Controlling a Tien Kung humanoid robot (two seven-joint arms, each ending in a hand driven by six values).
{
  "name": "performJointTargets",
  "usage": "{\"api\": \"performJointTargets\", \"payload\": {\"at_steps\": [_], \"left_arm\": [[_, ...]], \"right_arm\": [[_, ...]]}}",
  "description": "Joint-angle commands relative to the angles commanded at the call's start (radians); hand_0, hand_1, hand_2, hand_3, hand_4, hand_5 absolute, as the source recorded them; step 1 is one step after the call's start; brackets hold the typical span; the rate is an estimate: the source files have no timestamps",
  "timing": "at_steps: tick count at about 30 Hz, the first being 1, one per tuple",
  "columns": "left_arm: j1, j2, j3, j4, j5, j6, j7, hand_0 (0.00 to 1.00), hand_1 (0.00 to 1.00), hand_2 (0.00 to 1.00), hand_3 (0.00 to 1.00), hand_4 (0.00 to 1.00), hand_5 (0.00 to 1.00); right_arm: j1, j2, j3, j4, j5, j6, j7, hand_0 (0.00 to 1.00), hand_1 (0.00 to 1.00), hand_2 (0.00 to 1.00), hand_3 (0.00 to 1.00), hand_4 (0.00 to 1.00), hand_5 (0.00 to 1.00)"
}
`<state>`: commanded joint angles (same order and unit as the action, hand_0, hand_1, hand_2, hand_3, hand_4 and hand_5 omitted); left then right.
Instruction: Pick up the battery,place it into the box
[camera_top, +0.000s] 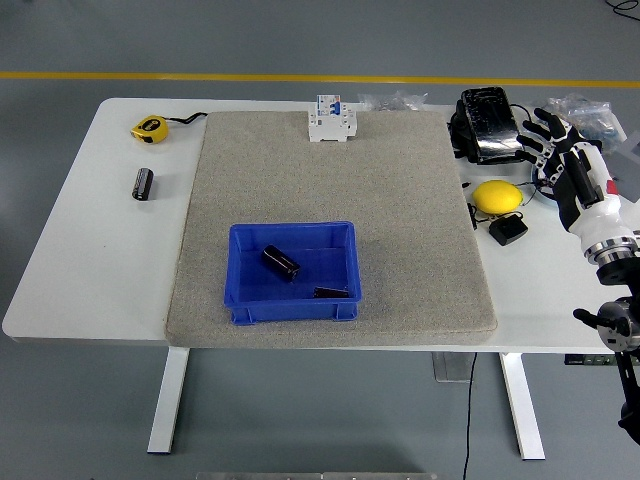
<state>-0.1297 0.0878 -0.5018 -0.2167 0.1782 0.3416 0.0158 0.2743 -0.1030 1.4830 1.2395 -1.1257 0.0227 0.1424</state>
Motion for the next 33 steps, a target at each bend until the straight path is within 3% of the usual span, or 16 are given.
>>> {"api": "performJointTargets", "payload": {"at_steps": [16, 33], "left_arm": [[-0.011, -0.002, 0.042, 0.003, -0.07, 0.0, -0.022, 0.726, 0.723, 0.805, 0.725, 0.737, 0.521], [-0.019, -0.002, 0.045, 0.003, -0.074, -0.001, -0.023, 0.726, 0.722, 0.805, 0.725, 0.738, 0.524]], "right_arm": [[0.01, -0.003, 0.009, 0.0, 0.001, 0.001, -0.002, 0.776, 0.765, 0.805, 0.852, 0.998, 0.83], [0.015, -0.009, 0.009, -0.002, 0.002, 0.001, -0.005, 0.776, 0.769, 0.807, 0.843, 0.998, 0.838]]}}
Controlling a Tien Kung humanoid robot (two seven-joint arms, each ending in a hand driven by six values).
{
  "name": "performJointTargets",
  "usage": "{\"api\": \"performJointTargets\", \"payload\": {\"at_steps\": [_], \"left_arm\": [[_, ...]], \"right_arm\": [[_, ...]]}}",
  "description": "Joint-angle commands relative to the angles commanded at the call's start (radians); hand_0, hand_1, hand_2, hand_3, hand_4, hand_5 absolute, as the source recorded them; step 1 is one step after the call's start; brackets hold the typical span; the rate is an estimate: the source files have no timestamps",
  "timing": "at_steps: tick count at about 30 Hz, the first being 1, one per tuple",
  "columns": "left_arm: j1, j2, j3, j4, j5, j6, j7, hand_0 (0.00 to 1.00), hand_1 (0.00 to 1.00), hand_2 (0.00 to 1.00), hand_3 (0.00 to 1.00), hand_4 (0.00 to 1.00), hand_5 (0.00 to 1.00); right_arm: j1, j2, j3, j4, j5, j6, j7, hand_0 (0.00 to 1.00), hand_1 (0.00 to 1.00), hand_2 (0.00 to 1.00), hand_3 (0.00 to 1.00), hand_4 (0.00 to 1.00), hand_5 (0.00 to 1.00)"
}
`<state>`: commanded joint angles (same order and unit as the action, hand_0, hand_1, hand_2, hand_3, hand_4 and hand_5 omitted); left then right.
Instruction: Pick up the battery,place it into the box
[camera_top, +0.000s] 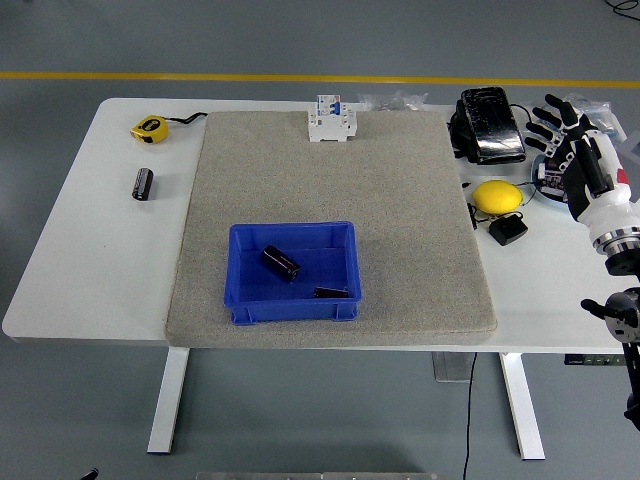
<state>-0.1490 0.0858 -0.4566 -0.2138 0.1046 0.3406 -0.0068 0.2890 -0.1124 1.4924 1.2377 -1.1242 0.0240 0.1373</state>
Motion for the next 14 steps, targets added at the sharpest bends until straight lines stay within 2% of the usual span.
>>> {"api": "performJointTargets", "payload": {"at_steps": [14], "left_arm": [[0.004, 0.001, -0.013, 0.0, 0.015, 0.001, 0.005, 0.726, 0.721, 0.805, 0.727, 0.738, 0.526]], "right_arm": [[0.0, 0.001, -0.004, 0.0, 0.002, 0.001, 0.002, 0.777, 0.769, 0.807, 0.84, 0.998, 0.84]]}}
